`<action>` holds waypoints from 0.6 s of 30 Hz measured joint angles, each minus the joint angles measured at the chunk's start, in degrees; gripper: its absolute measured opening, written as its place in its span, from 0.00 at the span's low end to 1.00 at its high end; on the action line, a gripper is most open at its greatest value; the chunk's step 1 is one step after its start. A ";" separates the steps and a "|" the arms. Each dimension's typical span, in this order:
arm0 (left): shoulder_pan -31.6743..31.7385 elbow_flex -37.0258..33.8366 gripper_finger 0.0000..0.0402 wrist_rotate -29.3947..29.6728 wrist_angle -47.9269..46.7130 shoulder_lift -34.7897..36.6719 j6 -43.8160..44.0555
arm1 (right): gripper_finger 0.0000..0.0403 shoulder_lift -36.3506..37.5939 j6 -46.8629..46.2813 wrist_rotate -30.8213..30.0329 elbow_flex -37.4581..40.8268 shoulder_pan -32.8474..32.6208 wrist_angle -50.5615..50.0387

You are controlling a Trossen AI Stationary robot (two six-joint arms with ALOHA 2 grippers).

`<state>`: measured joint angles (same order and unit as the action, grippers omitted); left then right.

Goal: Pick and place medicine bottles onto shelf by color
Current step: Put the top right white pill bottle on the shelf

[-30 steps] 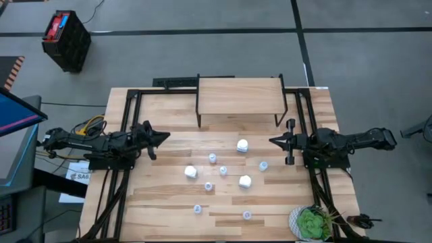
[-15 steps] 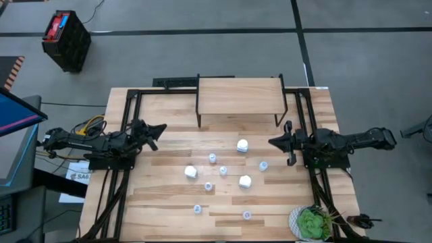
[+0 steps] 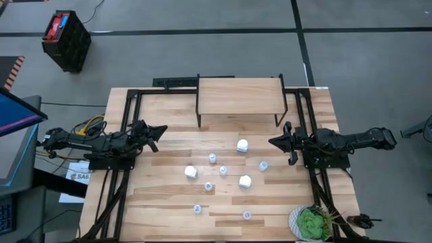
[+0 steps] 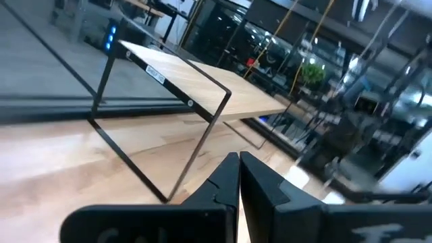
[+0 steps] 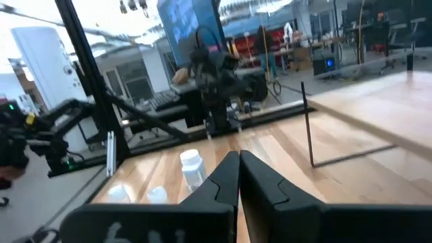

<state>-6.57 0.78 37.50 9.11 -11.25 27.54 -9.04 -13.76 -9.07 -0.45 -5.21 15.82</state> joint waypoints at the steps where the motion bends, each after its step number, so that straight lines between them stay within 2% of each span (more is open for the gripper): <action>1: 0.00 0.00 0.00 -0.17 -0.12 0.00 -3.27 | 0.09 0.00 0.56 -0.06 0.00 0.00 1.25; 4: 0.00 -0.01 0.00 -0.86 0.08 0.00 -11.20 | 0.09 0.00 3.60 -1.18 0.00 0.00 5.67; 8: 0.00 -0.02 0.00 -1.51 3.72 0.00 -11.91 | 0.09 0.01 7.01 -1.39 0.00 -0.03 10.00; 11: 0.02 -0.01 0.01 -6.24 6.91 0.00 -14.00 | 0.11 0.01 8.40 1.31 -0.48 -0.49 9.36; 15: 0.02 0.04 0.10 -11.57 9.15 0.02 -14.87 | 0.21 0.06 11.07 3.74 -0.89 -1.36 9.68; 18: 0.02 0.10 0.21 -12.60 9.16 0.00 -14.94 | 0.33 0.00 11.20 3.75 -0.90 -1.78 9.42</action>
<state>-6.55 0.88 24.90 18.27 -11.25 12.59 -9.04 -2.56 -5.32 -1.34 -6.99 25.23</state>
